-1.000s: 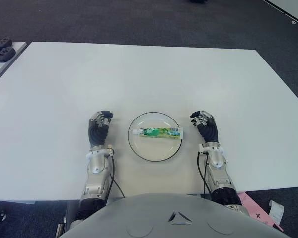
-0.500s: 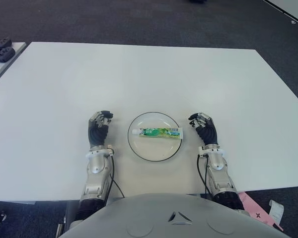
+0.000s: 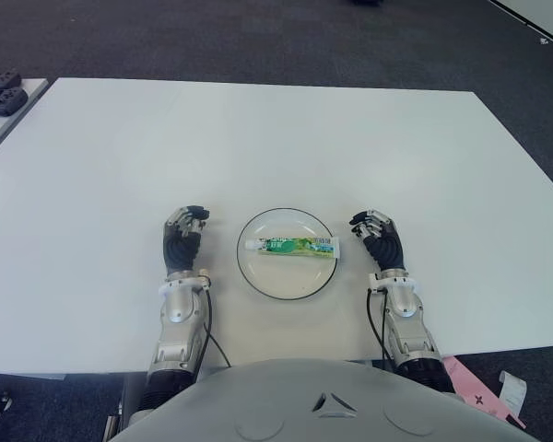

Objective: Put the toothpaste on the table into the plate.

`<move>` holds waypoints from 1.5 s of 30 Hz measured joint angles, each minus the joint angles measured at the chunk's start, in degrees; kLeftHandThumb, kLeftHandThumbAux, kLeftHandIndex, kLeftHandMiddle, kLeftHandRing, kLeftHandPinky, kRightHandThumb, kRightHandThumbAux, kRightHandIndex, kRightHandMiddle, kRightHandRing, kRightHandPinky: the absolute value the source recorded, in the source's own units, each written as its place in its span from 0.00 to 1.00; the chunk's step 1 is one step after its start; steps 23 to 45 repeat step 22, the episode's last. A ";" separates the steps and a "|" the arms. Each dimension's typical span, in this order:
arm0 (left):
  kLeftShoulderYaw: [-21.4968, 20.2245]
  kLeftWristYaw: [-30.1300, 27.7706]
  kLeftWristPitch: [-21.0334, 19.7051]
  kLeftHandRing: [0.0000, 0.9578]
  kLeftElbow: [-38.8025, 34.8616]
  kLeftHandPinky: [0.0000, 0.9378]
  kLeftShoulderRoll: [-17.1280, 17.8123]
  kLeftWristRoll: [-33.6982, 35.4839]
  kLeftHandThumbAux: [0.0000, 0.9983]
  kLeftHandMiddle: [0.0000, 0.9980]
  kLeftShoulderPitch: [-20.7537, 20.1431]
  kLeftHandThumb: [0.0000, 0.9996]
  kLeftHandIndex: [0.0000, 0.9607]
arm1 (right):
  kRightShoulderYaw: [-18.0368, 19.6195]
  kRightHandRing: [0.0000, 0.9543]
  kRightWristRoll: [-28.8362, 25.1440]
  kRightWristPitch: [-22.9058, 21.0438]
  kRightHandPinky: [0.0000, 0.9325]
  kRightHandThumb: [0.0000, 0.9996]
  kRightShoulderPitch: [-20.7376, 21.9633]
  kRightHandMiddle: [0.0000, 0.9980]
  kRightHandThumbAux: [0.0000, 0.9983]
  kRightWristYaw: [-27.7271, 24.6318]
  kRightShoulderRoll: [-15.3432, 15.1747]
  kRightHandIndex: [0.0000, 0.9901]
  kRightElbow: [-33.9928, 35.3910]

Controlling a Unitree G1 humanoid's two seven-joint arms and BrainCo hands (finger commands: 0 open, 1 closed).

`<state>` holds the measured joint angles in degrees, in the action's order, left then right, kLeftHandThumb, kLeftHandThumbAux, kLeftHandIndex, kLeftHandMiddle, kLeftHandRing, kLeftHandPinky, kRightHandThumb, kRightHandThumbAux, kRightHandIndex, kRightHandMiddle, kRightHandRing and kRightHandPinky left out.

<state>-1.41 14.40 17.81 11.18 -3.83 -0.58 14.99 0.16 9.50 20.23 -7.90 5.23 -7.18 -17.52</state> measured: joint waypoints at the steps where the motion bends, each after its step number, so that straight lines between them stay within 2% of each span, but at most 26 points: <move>1: 0.00 0.00 0.00 0.41 -0.03 0.38 0.00 0.00 0.73 0.44 0.00 0.71 0.44 | -0.03 0.52 0.00 0.00 0.51 0.70 -0.02 0.49 0.73 0.00 0.00 0.43 0.00; 45: -0.06 -0.05 -0.86 0.41 -0.65 0.38 0.02 -0.04 0.73 0.44 0.00 0.71 0.44 | -1.00 0.53 1.23 0.14 0.54 0.70 0.01 0.48 0.74 1.92 -0.01 0.43 -0.07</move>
